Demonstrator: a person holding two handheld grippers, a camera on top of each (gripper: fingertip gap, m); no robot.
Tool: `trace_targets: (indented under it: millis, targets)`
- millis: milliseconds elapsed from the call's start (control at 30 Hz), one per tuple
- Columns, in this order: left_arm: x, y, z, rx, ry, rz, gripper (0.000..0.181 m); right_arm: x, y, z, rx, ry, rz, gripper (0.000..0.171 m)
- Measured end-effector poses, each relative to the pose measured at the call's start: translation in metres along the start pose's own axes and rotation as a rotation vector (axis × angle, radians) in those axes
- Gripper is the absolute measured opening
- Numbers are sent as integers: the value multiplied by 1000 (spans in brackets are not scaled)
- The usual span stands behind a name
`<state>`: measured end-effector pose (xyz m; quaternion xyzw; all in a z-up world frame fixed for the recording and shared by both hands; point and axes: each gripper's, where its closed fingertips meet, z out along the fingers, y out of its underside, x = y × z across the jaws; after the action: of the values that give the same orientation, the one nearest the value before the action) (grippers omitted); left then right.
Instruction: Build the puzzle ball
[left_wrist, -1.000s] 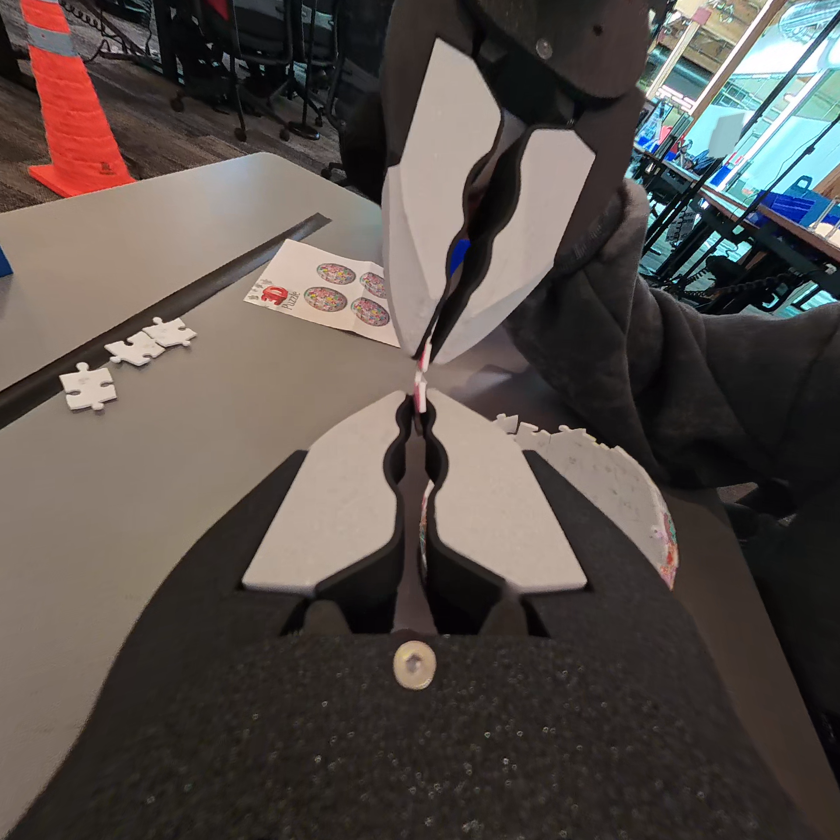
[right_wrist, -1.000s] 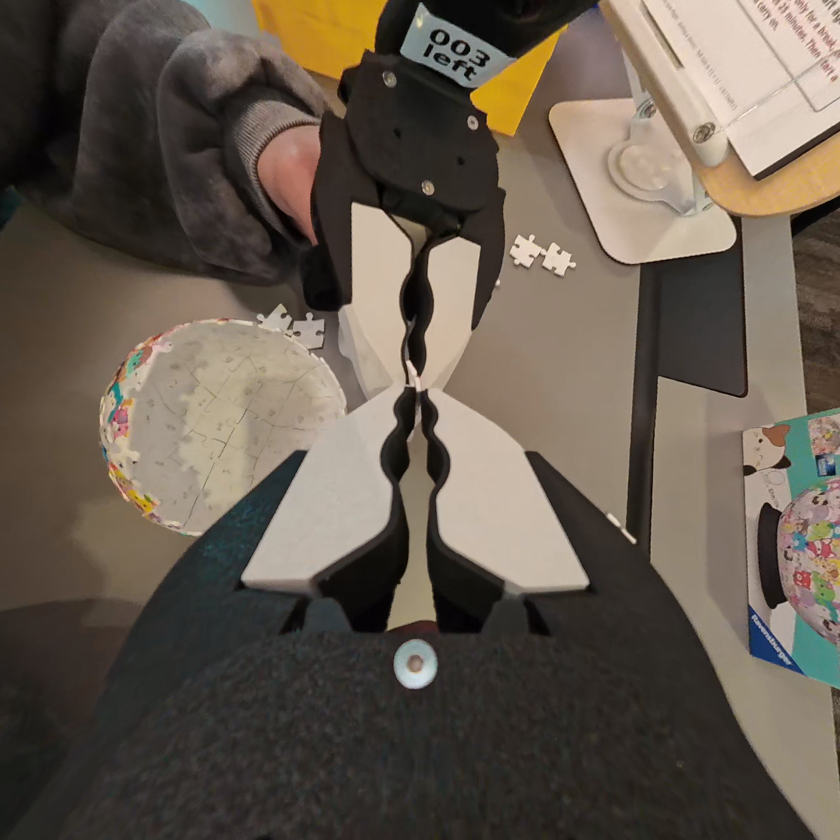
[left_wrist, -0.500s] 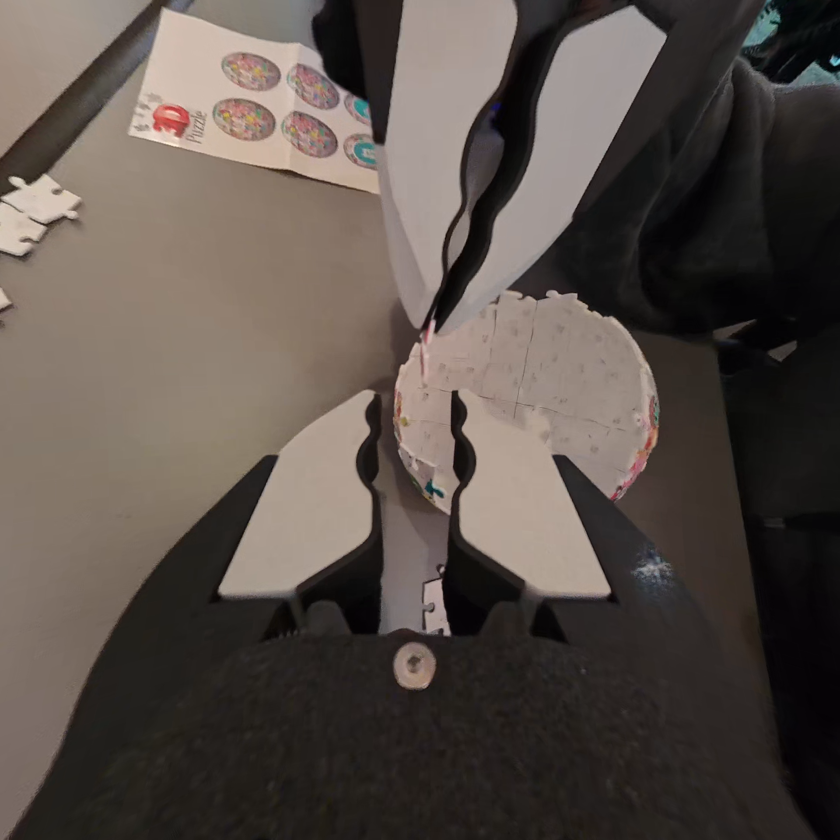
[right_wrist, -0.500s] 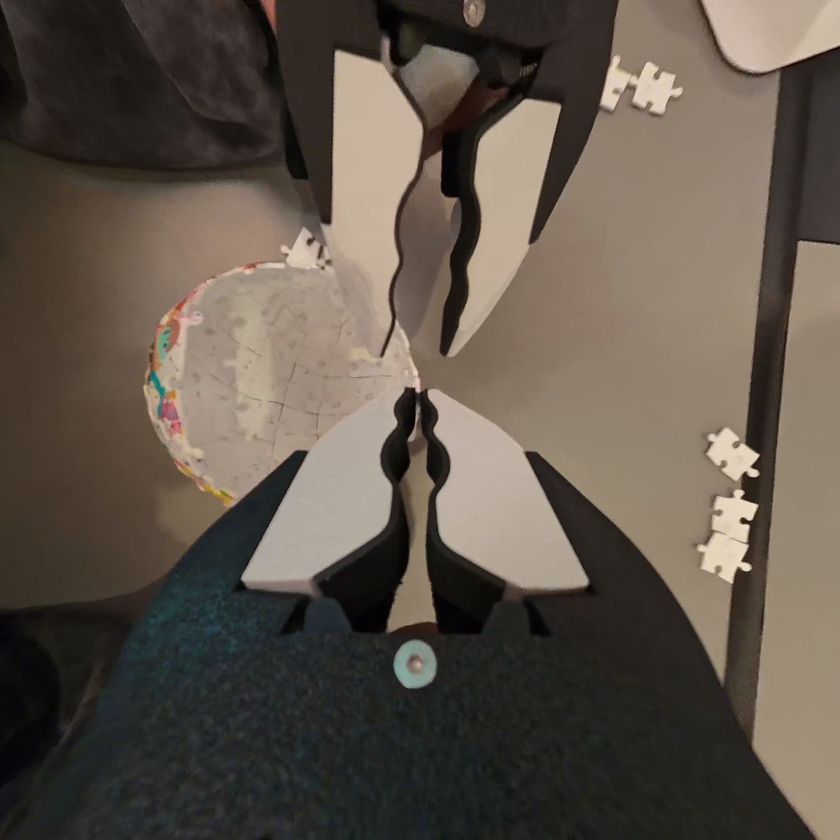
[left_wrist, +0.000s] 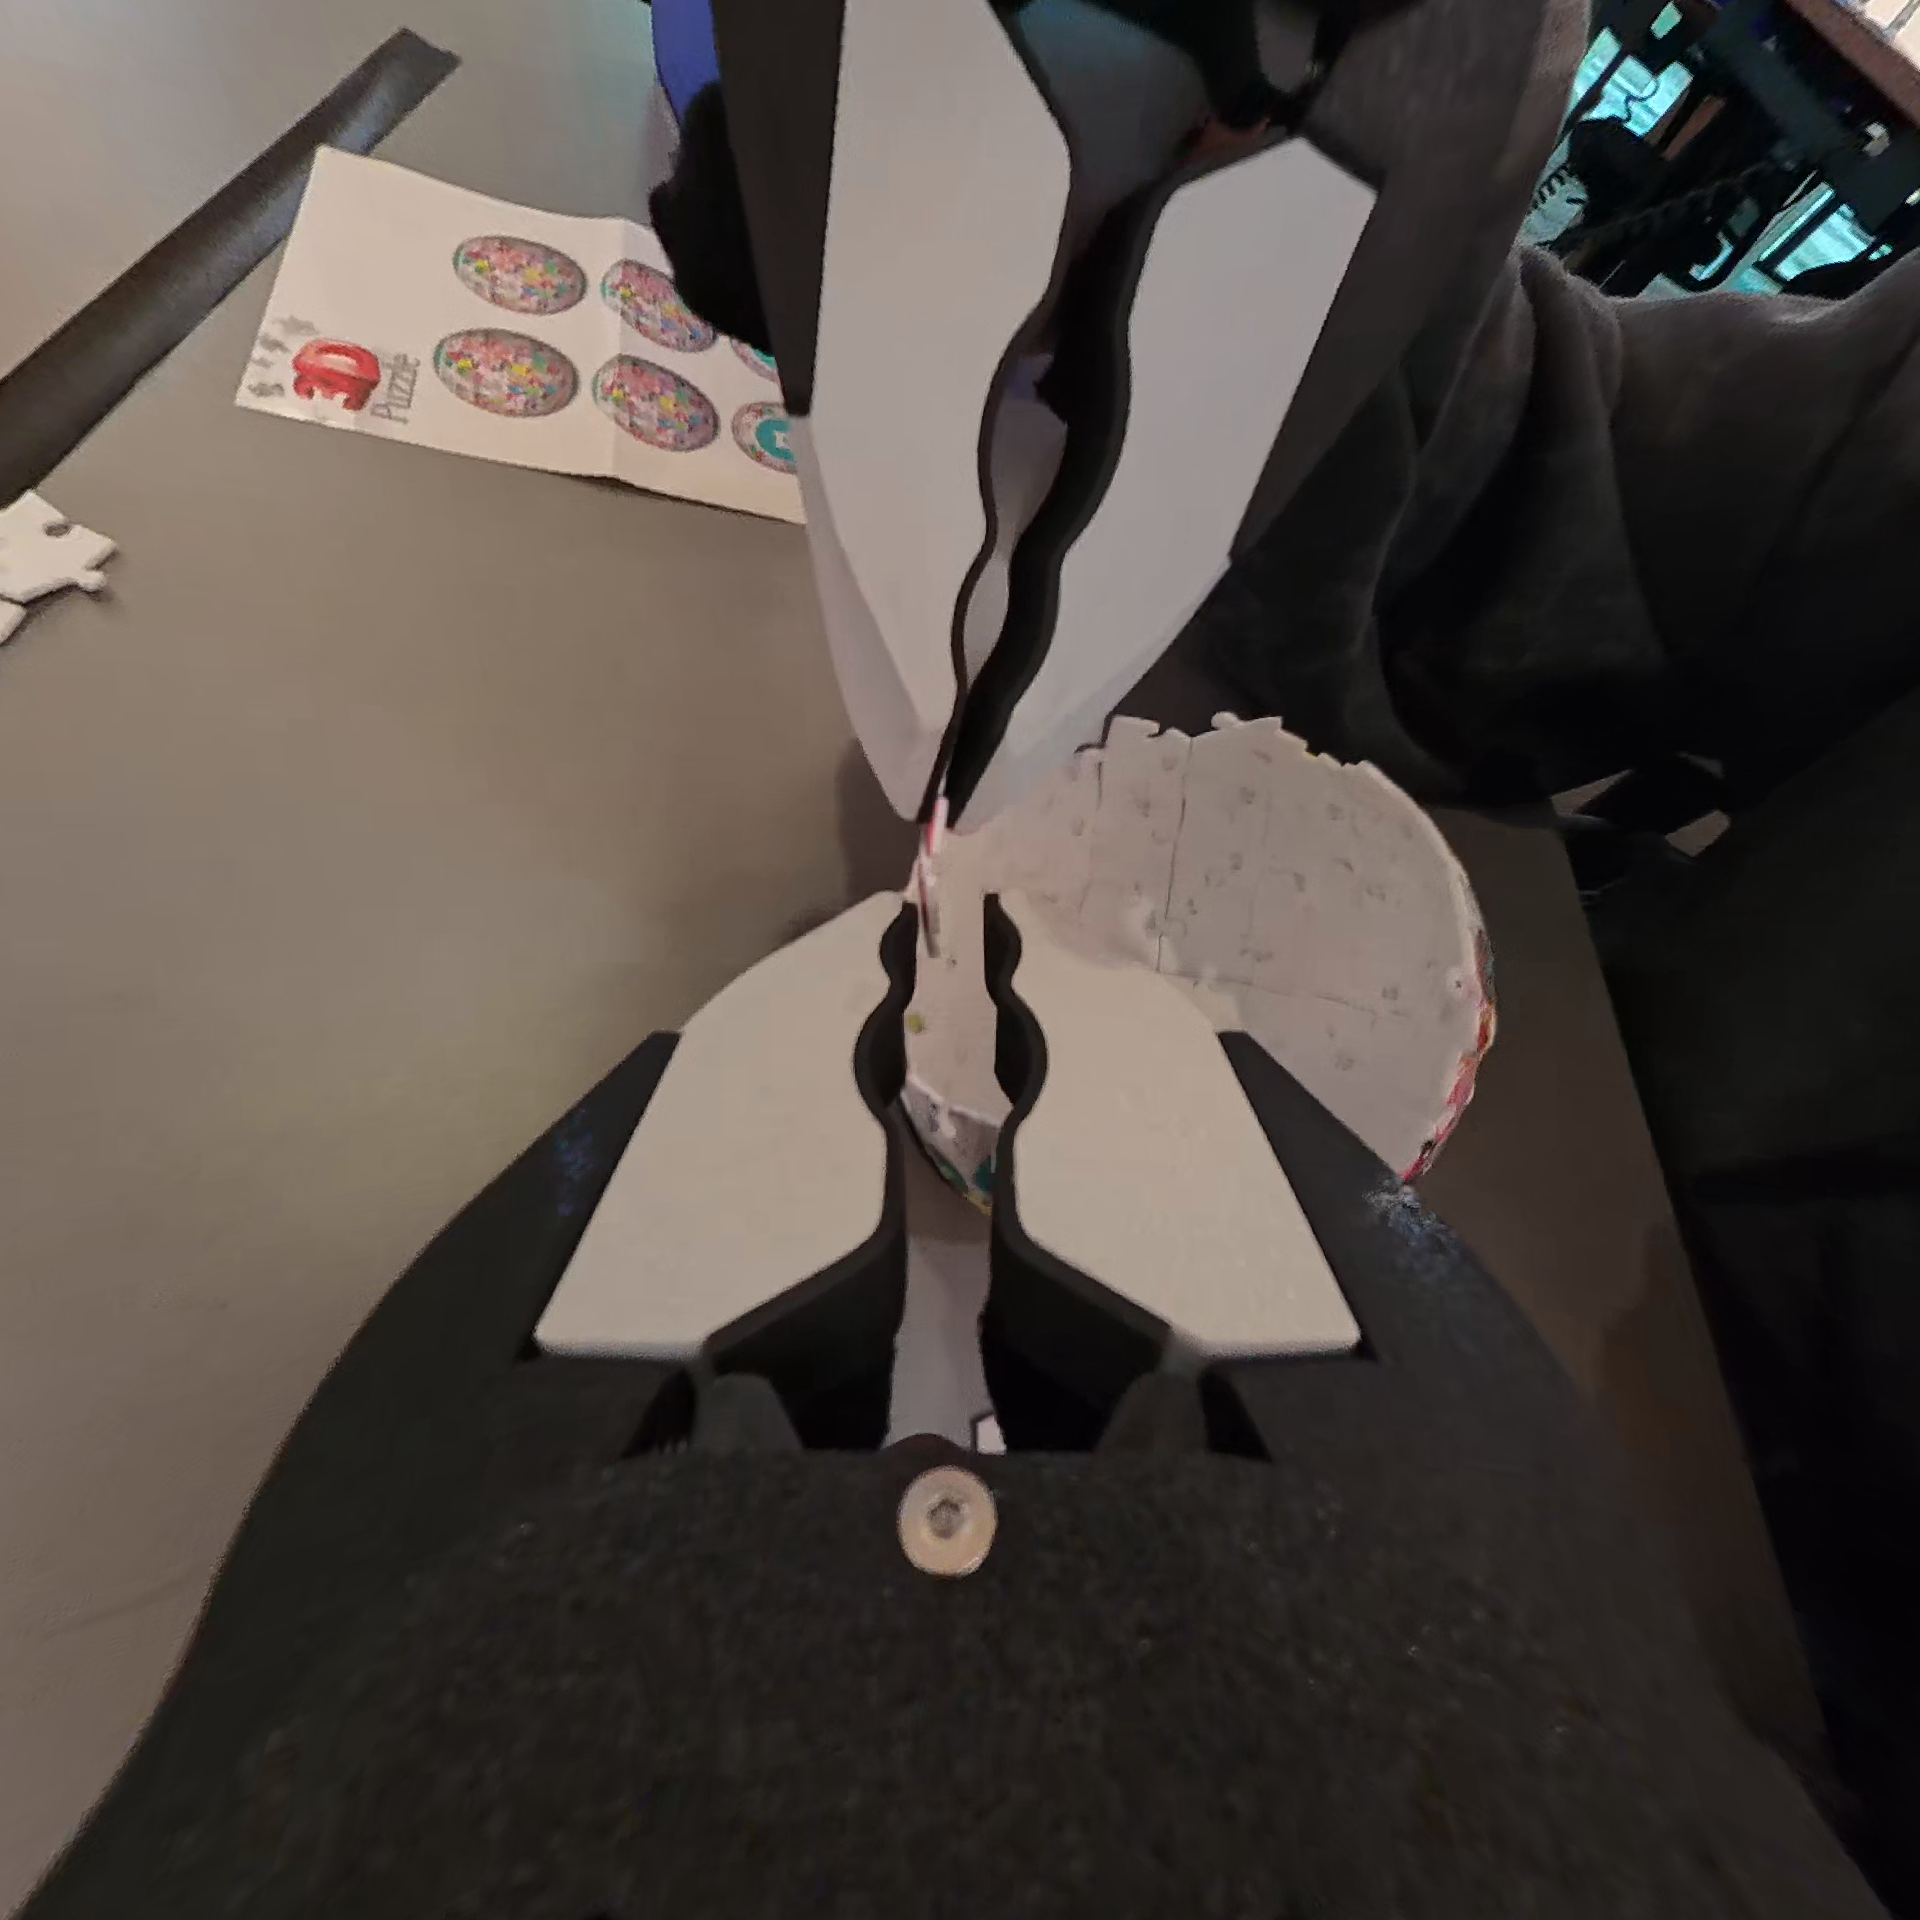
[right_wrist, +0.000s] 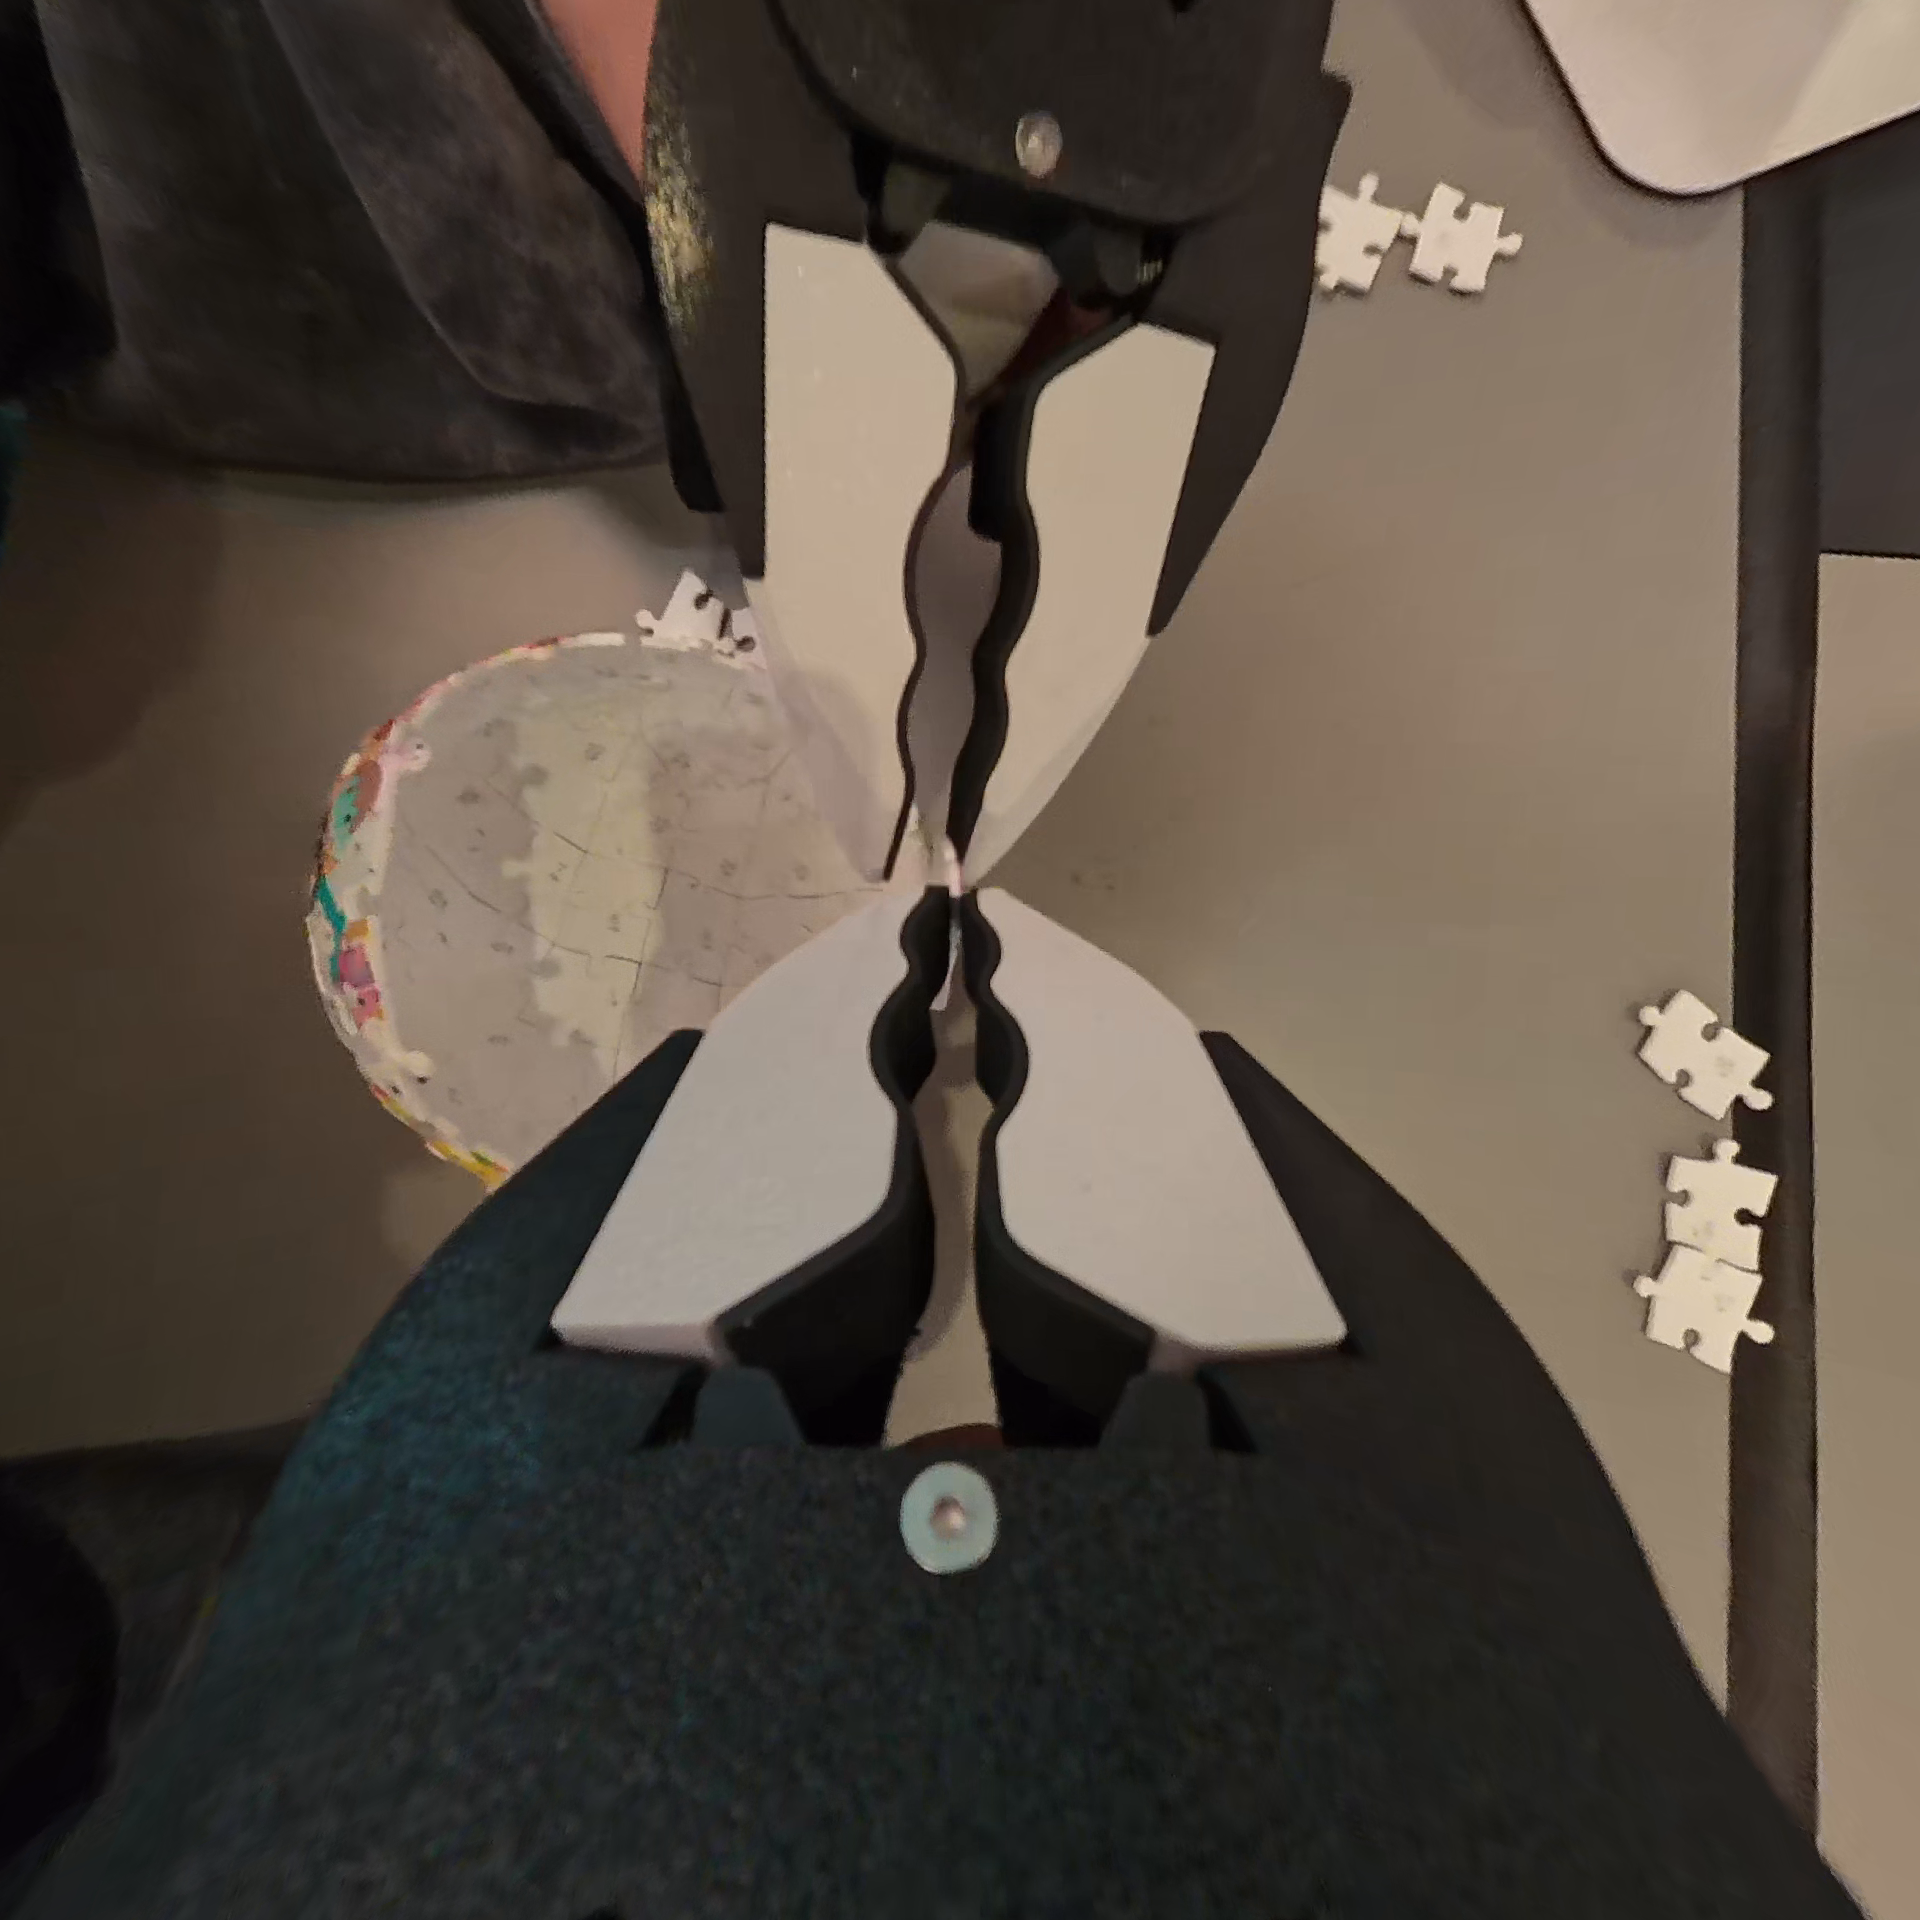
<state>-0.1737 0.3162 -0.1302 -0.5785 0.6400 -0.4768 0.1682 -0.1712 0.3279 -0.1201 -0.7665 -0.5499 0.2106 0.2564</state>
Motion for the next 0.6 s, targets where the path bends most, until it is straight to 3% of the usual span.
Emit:
trace_targets:
  millis: [200,300,600]
  targets:
    - [-5,-1,5,2,-55,15,2,0,1,0,-18,19,-59,2]
    - [-7,2,7,-20,-68,16,2,5,8,-4,-91,80,-140,21]
    - [-2,3,12,-42,-52,20,2,1,4,-4,-135,58,-167,11]
